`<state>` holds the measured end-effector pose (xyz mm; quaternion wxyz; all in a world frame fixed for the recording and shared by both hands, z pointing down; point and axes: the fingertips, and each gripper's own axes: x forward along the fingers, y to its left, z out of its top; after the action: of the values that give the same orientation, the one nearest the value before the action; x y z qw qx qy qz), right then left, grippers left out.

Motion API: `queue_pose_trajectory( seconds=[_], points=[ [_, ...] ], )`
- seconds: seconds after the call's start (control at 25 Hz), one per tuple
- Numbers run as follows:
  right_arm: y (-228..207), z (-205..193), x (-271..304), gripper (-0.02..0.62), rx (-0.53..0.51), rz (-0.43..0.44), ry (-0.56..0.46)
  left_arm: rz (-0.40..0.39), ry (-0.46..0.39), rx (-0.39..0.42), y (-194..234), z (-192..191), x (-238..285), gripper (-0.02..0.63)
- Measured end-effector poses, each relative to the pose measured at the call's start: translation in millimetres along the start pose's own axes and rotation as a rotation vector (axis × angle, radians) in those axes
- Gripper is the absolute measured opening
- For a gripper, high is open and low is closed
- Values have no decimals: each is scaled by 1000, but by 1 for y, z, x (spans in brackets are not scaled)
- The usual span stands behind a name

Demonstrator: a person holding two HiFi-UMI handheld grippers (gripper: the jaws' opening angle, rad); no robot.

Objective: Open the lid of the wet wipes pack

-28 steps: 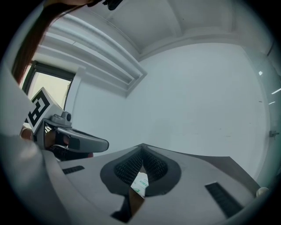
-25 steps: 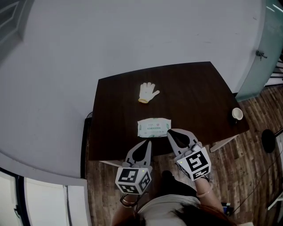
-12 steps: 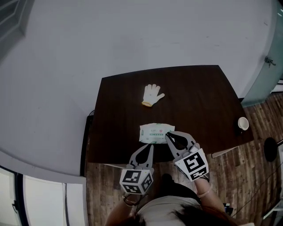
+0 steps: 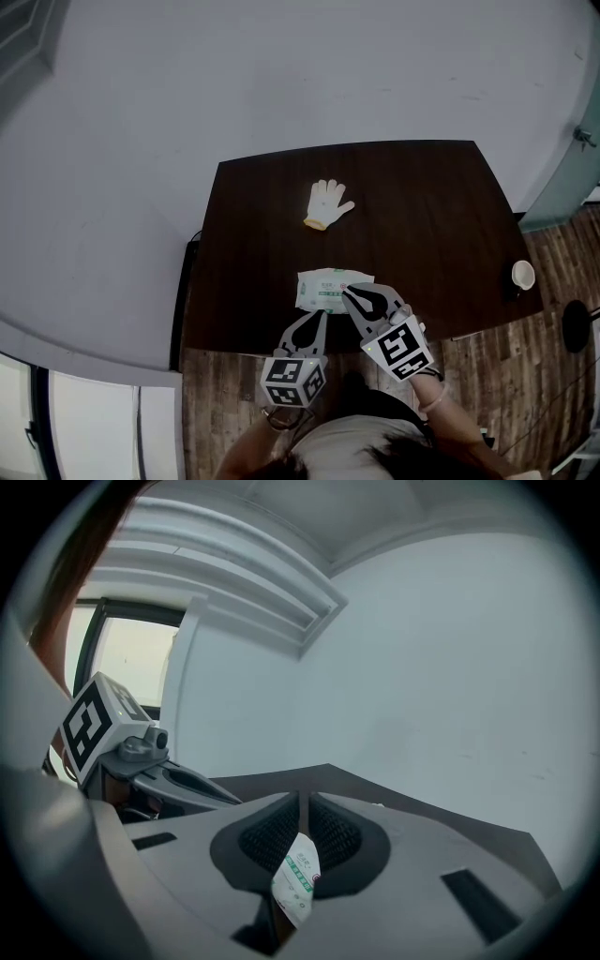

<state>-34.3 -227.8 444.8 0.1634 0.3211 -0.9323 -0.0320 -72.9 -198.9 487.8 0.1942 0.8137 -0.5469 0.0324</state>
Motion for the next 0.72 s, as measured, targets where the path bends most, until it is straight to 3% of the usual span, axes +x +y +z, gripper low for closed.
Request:
queue_pose_trajectory(
  seconds=[0.72],
  points=[
    [-5,-45,50,55,-94,139,91,64,99,-37,38,-45,45,18]
  ],
)
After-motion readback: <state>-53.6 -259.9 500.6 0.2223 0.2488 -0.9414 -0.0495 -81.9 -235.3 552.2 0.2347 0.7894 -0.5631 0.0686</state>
